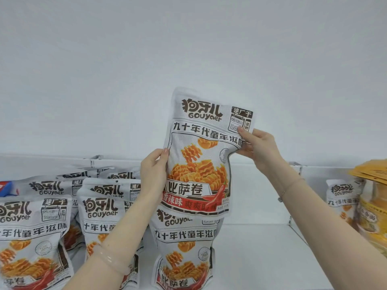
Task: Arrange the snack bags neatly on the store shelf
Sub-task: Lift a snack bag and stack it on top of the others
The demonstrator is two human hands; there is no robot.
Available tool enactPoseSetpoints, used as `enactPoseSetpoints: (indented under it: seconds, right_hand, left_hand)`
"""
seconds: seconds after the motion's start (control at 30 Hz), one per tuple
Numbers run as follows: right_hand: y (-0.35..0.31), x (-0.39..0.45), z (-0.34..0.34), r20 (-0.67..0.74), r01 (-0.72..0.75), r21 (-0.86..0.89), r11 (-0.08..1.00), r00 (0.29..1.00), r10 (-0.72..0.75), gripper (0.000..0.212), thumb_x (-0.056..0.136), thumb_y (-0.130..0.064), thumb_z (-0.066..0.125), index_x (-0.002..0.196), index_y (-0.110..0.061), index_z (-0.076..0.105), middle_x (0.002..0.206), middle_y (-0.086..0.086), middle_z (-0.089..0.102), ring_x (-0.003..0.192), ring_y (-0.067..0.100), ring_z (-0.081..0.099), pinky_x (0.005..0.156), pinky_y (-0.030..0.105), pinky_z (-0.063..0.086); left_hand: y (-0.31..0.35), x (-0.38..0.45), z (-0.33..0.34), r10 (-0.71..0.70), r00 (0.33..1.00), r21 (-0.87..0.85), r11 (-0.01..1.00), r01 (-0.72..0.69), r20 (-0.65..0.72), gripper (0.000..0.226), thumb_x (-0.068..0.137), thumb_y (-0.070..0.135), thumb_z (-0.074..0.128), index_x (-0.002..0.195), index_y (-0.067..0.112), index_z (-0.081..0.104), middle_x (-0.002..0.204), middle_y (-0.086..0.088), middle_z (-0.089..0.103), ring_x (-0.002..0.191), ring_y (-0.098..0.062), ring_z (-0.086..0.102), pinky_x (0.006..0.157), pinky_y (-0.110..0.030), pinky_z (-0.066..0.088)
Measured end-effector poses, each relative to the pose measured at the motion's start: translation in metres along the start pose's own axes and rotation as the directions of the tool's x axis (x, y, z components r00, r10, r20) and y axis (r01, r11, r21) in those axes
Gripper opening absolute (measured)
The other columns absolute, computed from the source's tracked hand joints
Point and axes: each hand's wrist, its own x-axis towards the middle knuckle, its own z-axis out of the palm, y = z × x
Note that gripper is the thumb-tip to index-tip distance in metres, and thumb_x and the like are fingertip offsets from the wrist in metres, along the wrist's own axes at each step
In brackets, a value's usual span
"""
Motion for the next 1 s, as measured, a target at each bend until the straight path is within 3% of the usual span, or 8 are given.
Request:
enactPoseSetpoints:
  seconds: [0.2, 0.33, 0.5, 0.6, 0.7, 0.8, 0.9, 1.0]
  right_hand:
    - [-0.008, 0.012, -0.002, -0.027, 0.043, -0.014, 0.999, 0.999, -0.043, 0.012, 0.088, -0.014, 0.069, 0.079, -0.007, 0.068, 0.065, 0.000, 0.076, 0.059, 0.013, 0.072, 0.064, 0.030, 0.063]
    - [-0.008, 0.015, -0.003, 0.033, -0.009, 0.001, 1.000, 0.999, 0.009, 0.008, 0.088, -0.015, 0.069, 0.086, -0.008, 0.069, 0.071, 0.001, 0.077, 0.064, 0.017, 0.074, 0.064, 0.033, 0.063]
    - [-0.007, 0.029, 0.008, 0.034, -0.044, 0.105, 0.993, 0.999, 0.041, 0.004, 0.090, -0.008, 0.066, 0.087, -0.006, 0.068, 0.068, 0.001, 0.076, 0.060, 0.020, 0.073, 0.060, 0.038, 0.063]
    - [-0.004, 0.043, 0.018, 0.003, 0.012, 0.099, 0.995, 1.000, -0.012, 0.005, 0.091, -0.008, 0.065, 0.087, -0.007, 0.068, 0.068, 0.002, 0.075, 0.061, 0.019, 0.072, 0.062, 0.036, 0.063]
    - [0.005, 0.055, 0.027, 0.003, 0.079, 0.065, 0.995, 0.997, -0.079, 0.005, 0.091, -0.009, 0.064, 0.089, -0.008, 0.069, 0.077, 0.003, 0.075, 0.066, 0.016, 0.072, 0.061, 0.029, 0.062]
    - [0.016, 0.065, 0.029, -0.003, 0.121, 0.064, 0.991, 0.993, -0.121, 0.011, 0.092, -0.008, 0.063, 0.084, -0.011, 0.070, 0.069, -0.004, 0.076, 0.064, 0.011, 0.071, 0.060, 0.025, 0.060]
    - [0.032, 0.074, 0.026, 0.013, 0.107, 0.071, 0.992, 0.994, -0.109, 0.011, 0.092, -0.009, 0.063, 0.085, -0.012, 0.071, 0.071, -0.004, 0.077, 0.068, 0.012, 0.072, 0.067, 0.028, 0.062]
    - [0.062, 0.072, 0.024, 0.067, 0.038, 0.070, 0.997, 0.997, -0.042, 0.009, 0.093, -0.010, 0.063, 0.092, -0.009, 0.072, 0.083, 0.004, 0.076, 0.075, 0.018, 0.072, 0.071, 0.030, 0.062]
  left_hand:
    - [0.007, -0.004, 0.000, -0.030, 0.999, -0.148, 0.989, 0.029, -0.009, 0.032, 0.094, 0.011, 0.058, 0.070, 0.021, 0.076, 0.076, 0.005, 0.076, 0.081, -0.013, 0.068, 0.087, -0.034, 0.052]
    - [0.006, 0.009, -0.010, -0.024, 0.998, -0.048, 0.999, 0.026, 0.052, 0.022, 0.094, 0.019, 0.059, 0.084, 0.016, 0.078, 0.097, -0.011, 0.076, 0.103, -0.034, 0.068, 0.099, -0.050, 0.050]
    - [0.008, 0.032, -0.007, -0.042, 0.993, 0.210, 0.977, 0.019, 0.108, 0.029, 0.096, 0.023, 0.054, 0.086, 0.003, 0.074, 0.092, -0.021, 0.074, 0.093, -0.040, 0.069, 0.092, -0.052, 0.052]
    - [0.019, 0.054, 0.004, -0.047, 0.993, 0.297, 0.955, 0.012, 0.110, 0.018, 0.093, 0.011, 0.053, 0.086, 0.013, 0.070, 0.091, -0.012, 0.074, 0.090, -0.030, 0.070, 0.086, -0.044, 0.056]
    - [0.032, 0.079, 0.013, -0.059, 0.992, 0.327, 0.945, 0.020, 0.109, 0.023, 0.084, 0.001, 0.056, 0.102, 0.014, 0.061, 0.102, -0.010, 0.071, 0.103, -0.028, 0.066, 0.091, -0.043, 0.053]
    - [0.041, 0.094, 0.018, -0.107, 0.984, 0.283, 0.957, 0.063, 0.143, 0.027, 0.087, 0.005, 0.062, 0.111, 0.014, 0.052, 0.117, -0.013, 0.067, 0.107, -0.029, 0.064, 0.081, -0.038, 0.053]
    - [0.040, 0.101, 0.020, -0.149, 0.968, 0.322, 0.944, 0.079, 0.201, 0.033, 0.090, 0.010, 0.062, 0.118, 0.016, 0.045, 0.118, -0.010, 0.064, 0.096, -0.023, 0.065, 0.070, -0.033, 0.052]
    - [0.023, 0.106, 0.012, -0.232, 0.953, 0.393, 0.908, 0.141, 0.194, 0.037, 0.090, 0.012, 0.064, 0.120, 0.014, 0.044, 0.117, -0.010, 0.063, 0.088, -0.018, 0.064, 0.071, -0.038, 0.053]
